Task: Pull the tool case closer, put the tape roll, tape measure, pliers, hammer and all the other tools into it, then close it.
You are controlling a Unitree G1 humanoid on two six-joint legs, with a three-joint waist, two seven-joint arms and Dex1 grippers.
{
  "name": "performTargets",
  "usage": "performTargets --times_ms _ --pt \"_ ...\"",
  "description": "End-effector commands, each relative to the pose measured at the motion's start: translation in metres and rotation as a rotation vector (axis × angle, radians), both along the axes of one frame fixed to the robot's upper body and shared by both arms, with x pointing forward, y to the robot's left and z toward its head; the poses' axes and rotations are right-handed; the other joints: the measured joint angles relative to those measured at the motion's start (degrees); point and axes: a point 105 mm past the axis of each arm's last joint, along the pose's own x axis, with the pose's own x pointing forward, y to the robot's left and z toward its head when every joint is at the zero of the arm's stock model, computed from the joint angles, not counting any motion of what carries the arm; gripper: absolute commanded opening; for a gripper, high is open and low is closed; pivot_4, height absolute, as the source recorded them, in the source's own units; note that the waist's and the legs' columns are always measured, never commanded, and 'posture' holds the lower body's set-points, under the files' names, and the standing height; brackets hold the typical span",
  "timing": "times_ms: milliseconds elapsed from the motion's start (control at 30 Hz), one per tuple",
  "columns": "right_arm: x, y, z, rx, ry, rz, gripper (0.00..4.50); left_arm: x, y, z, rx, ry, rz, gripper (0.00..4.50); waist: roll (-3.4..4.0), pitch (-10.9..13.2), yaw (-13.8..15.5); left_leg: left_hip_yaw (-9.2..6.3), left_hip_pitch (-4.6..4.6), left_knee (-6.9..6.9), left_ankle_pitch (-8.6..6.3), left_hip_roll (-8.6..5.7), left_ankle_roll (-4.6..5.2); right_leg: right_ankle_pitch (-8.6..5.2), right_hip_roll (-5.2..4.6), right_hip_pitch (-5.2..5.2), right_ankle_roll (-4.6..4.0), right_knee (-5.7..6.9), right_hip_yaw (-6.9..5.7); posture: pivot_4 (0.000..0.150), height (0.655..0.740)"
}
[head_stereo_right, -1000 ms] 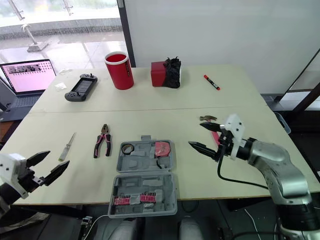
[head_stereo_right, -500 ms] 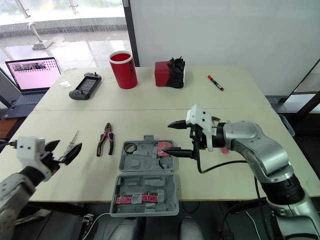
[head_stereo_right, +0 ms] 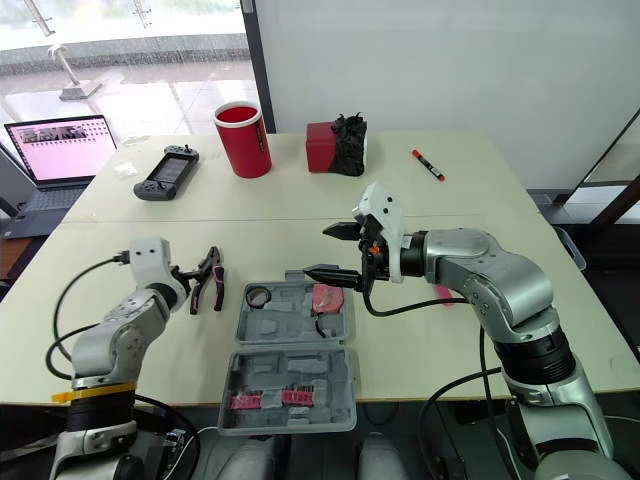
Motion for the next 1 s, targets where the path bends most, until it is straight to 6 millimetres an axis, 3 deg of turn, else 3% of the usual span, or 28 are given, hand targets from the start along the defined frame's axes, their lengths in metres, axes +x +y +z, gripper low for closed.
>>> performTargets --times_ms 33,333,500,700,800,867,900,1000 --pt "0.001 -0.003 -0.003 -0.023 -0.031 -0.028 4.46 0.016 -0.003 0.007 0.018 -0.021 -0.006 4.5 -0.02 0.0 0.03 -0.02 0.0 0.01 0.01 0.0 -0.01 0.0 0.01 0.0 0.0 0.02 -0.02 0.15 0.74" --pt "0.005 -0.014 -0.018 -0.087 -0.03 -0.103 4.46 0.023 -0.004 -0.01 0.098 0.077 0.029 4.5 -0.02 0.0 -0.26 -0.01 -0.02 0.03 0.01 0.0 -0.01 0.0 0.0 -0.03 0.01 0.06 0.0 0.15 0.74" --pt "0.008 -0.012 -0.018 -0.084 -0.028 -0.118 4.46 0.019 -0.007 -0.02 0.047 0.117 0.074 4.5 -0.02 0.0 -0.02 -0.01 -0.01 0.04 0.01 -0.01 -0.02 0.01 -0.02 -0.01 0.01 0.06 0.0 0.15 0.74" --pt "0.015 -0.011 -0.018 -0.089 -0.028 -0.146 4.46 0.021 -0.009 -0.024 0.113 0.127 0.021 4.5 -0.02 -0.01 -0.07 -0.01 -0.01 0.04 0.02 -0.01 -0.02 0.01 -0.01 -0.01 0.01 0.06 0.0 0.15 0.74" --pt "0.019 -0.012 -0.019 -0.107 -0.031 -0.162 4.5 0.022 -0.008 -0.025 0.072 0.133 0.05 3.67 -0.01 -0.01 -0.03 -0.01 -0.01 0.05 0.02 -0.01 -0.02 0.01 -0.01 0.0 0.01 0.06 0.0 0.15 0.74" --pt "0.021 -0.014 -0.02 -0.117 -0.035 -0.171 4.5 0.02 -0.008 -0.026 0.076 0.139 0.051 2.72 -0.01 -0.01 -0.03 -0.01 -0.01 0.05 0.02 -0.01 -0.02 0.0 -0.01 0.0 0.01 0.06 0.0 0.15 0.74" --pt "0.022 -0.014 -0.021 -0.118 -0.033 -0.172 4.5 0.018 -0.006 -0.027 0.062 0.143 0.075 2.47 -0.01 -0.01 -0.03 -0.01 -0.01 0.05 0.02 -0.02 -0.02 0.0 -0.02 0.01 0.01 0.06 0.0 0.15 0.74" --pt "0.022 -0.013 -0.023 -0.12 -0.03 -0.17 4.5 0.012 0.001 -0.031 0.039 0.154 0.124 2.48 -0.01 -0.01 -0.21 0.0 -0.01 0.05 0.02 -0.02 -0.02 0.0 -0.02 0.0 0.01 0.06 0.0 0.15 0.74"
